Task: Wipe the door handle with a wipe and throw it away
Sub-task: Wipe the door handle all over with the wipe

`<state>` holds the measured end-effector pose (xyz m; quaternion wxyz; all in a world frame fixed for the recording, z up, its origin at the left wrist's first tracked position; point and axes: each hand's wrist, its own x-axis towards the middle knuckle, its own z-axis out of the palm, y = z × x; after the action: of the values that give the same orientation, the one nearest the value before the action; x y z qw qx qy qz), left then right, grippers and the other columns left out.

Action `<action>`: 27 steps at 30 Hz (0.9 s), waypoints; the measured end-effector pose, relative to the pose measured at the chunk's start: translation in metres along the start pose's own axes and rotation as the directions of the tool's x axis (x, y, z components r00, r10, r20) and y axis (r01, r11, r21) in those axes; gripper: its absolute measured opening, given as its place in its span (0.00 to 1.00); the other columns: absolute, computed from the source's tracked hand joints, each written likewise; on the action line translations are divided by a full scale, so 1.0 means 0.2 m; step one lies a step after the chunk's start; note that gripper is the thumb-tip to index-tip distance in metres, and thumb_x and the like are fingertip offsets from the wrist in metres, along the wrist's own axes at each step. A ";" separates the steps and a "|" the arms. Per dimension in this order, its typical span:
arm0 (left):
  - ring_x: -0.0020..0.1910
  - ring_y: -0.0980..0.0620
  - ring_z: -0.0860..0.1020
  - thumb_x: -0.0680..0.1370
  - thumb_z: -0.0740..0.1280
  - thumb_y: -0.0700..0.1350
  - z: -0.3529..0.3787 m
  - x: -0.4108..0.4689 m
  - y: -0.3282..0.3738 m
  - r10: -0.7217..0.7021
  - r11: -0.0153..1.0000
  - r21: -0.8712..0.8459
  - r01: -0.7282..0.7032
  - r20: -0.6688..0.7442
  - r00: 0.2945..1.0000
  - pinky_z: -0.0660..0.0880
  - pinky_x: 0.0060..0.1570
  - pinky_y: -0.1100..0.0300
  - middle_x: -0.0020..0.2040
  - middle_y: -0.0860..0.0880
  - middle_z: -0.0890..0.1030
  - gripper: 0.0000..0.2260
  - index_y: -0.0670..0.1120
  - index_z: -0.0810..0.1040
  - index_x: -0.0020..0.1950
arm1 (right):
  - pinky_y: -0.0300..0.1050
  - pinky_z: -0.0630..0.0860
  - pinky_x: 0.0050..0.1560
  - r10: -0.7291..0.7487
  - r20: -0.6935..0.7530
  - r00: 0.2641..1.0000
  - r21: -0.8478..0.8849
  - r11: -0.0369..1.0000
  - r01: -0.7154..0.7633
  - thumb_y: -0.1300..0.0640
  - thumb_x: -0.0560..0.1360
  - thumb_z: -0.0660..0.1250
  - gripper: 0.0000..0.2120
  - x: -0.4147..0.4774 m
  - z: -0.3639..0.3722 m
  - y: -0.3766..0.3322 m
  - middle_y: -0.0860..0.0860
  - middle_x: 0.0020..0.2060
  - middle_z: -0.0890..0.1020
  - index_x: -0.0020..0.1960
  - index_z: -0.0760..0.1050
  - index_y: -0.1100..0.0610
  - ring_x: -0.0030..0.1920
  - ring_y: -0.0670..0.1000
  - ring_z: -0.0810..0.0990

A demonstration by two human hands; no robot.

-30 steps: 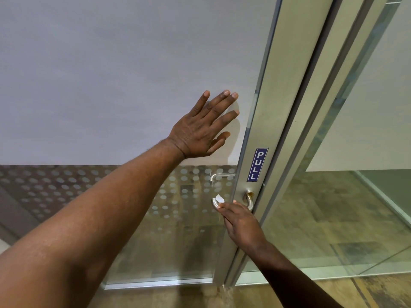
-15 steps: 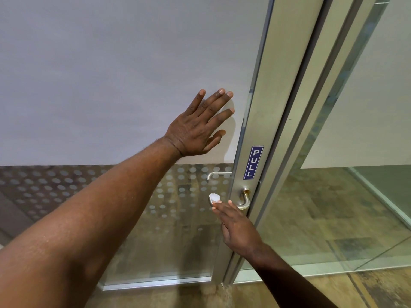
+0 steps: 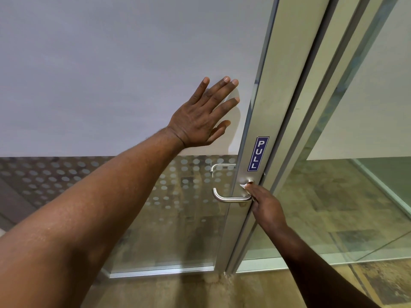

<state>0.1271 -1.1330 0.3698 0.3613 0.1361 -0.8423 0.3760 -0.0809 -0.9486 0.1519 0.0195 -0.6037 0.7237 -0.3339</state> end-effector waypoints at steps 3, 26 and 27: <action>0.80 0.38 0.60 0.84 0.57 0.53 0.01 0.00 0.00 -0.003 1.000 0.009 0.003 -0.005 1.000 0.41 0.80 0.45 0.80 0.37 0.63 0.25 0.42 0.67 0.78 | 0.43 0.71 0.68 0.017 -0.039 0.999 0.003 1.000 -0.017 0.74 0.69 0.67 0.26 0.03 0.02 0.00 0.51 0.62 0.83 0.63 0.83 0.55 0.63 0.52 0.81; 0.79 0.37 0.62 0.84 0.59 0.53 0.01 0.00 0.01 -0.011 1.000 0.009 0.011 -0.018 1.000 0.42 0.80 0.44 0.79 0.36 0.64 0.25 0.42 0.67 0.78 | 0.31 0.69 0.44 0.123 -0.160 0.980 0.021 0.992 -0.121 0.58 0.77 0.69 0.08 0.05 0.06 -0.04 0.43 0.50 0.78 0.53 0.84 0.51 0.45 0.43 0.78; 0.80 0.37 0.61 0.84 0.59 0.53 0.01 0.00 0.01 -0.011 1.000 0.008 0.012 -0.015 1.000 0.41 0.80 0.44 0.79 0.36 0.64 0.25 0.42 0.67 0.78 | 0.33 0.70 0.44 0.100 -0.153 0.983 0.017 0.995 -0.098 0.60 0.76 0.69 0.08 0.07 0.06 -0.05 0.43 0.49 0.78 0.51 0.84 0.51 0.45 0.42 0.77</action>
<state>0.1262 -1.1334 0.3679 0.3690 0.1396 -0.8374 0.3782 -0.0707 -0.9662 0.1528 -0.0171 -0.5393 0.7505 -0.3815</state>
